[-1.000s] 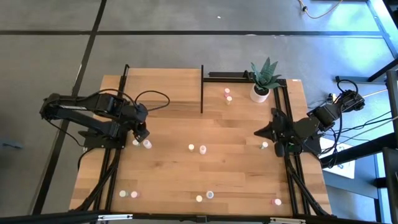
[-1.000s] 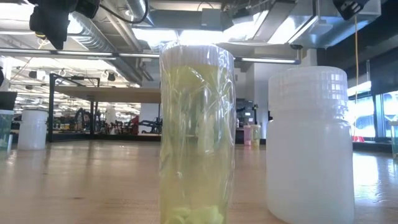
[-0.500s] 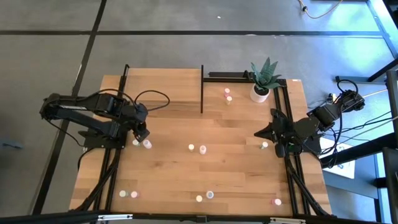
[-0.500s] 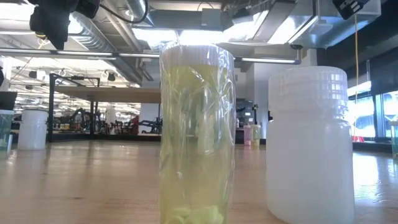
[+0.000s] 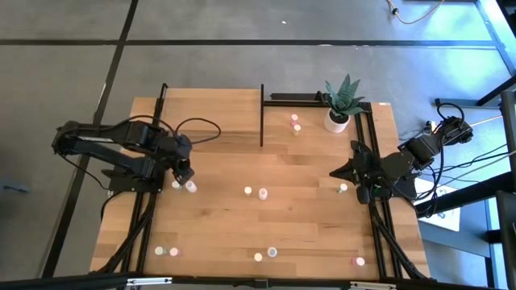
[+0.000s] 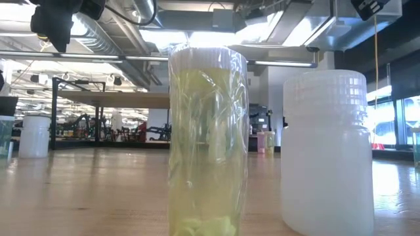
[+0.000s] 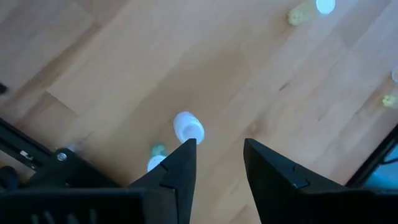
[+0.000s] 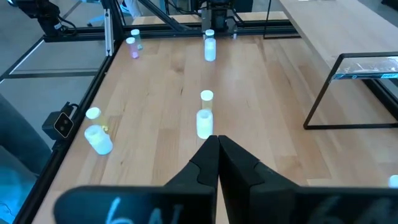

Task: Pick and place medicine bottles onto shelf by color
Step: Put the top left white pill bottle on the shelf

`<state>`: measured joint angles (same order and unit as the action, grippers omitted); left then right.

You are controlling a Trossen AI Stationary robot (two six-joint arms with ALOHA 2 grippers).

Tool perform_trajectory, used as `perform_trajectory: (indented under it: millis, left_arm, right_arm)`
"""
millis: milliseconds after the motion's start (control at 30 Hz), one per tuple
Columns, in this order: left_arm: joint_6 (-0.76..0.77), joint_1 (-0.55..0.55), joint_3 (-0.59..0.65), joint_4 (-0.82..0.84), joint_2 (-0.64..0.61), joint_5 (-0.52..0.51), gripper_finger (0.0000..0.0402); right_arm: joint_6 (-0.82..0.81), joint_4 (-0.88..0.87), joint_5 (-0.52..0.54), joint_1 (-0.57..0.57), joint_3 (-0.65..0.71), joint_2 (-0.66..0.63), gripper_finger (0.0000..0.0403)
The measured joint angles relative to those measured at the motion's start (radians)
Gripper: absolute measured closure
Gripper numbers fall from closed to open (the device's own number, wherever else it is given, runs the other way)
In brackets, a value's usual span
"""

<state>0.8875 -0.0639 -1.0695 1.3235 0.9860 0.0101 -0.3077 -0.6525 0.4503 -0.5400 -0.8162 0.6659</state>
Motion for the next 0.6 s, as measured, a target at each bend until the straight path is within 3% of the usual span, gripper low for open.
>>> perform_trajectory:
  millis: [267,600]
  left_arm:
    - [-0.03,-0.001,0.0,0.0,0.02,0.016,0.0253]
    - [-0.044,-0.02,0.011,0.021,0.085,0.012,0.015]
  right_arm:
    - [-0.001,0.0,0.0,0.0,0.0,0.0,0.0391]
    - [-0.001,0.0,0.0,0.0,0.0,0.0,0.0391]
